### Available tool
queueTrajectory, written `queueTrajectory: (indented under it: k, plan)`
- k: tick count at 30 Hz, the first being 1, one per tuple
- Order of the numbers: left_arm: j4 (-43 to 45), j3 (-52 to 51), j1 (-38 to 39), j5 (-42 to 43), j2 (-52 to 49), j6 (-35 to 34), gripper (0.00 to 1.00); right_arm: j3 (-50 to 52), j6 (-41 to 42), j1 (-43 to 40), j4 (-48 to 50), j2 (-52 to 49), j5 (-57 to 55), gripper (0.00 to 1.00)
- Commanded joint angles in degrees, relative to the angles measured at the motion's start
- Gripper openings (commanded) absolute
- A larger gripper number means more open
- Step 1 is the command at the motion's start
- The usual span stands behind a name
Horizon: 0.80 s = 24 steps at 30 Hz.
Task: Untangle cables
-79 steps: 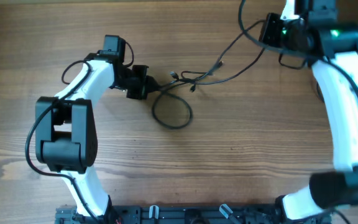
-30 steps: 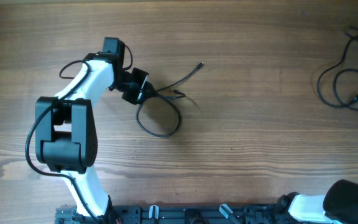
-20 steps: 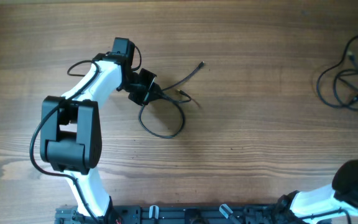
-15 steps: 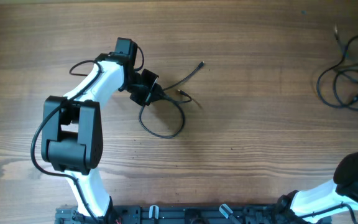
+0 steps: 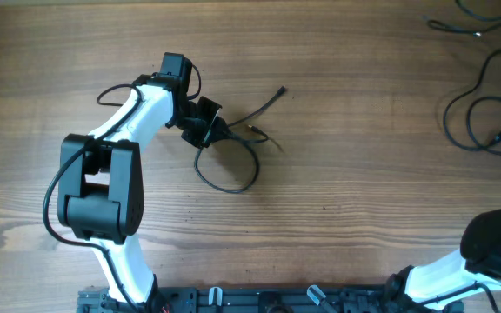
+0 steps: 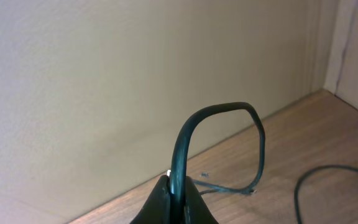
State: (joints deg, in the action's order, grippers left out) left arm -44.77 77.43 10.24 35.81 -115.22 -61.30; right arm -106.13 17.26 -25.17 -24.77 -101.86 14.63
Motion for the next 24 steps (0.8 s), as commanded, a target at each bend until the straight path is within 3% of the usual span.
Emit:
queueTrajectory:
  k: [1,5,10,13,21,24]
  plan:
    - [0.0,0.2,0.2,-0.8,-0.2,1.1,0.10,-0.3,-4.1,3.2,1.3,-4.4,-7.2,0.04]
    - [0.0,0.2,0.2,-0.8,-0.2,1.1,0.10,-0.3,-3.5,4.6,2.8,-10.1,-16.1,0.04]
    - [0.0,0.2,0.2,-0.8,-0.2,1.1,0.11,-0.3,-1.6,4.6,4.4,-19.0,-16.1,0.07]
    - [0.0,0.2,0.2,-0.8,-0.2,1.1,0.14,-0.3,1.5,4.7,2.0,-23.7,-15.7,0.98]
    - [0.0,0.2,0.2,-0.8,-0.2,1.1,0.20,-0.4,1.8,4.7,-2.5,-23.1,-14.5,1.00]
    - [0.0,0.2,0.2,-0.8,-0.2,1.1,0.20,-0.4,-5.1,4.7,-3.5,-20.0,-3.1,1.00]
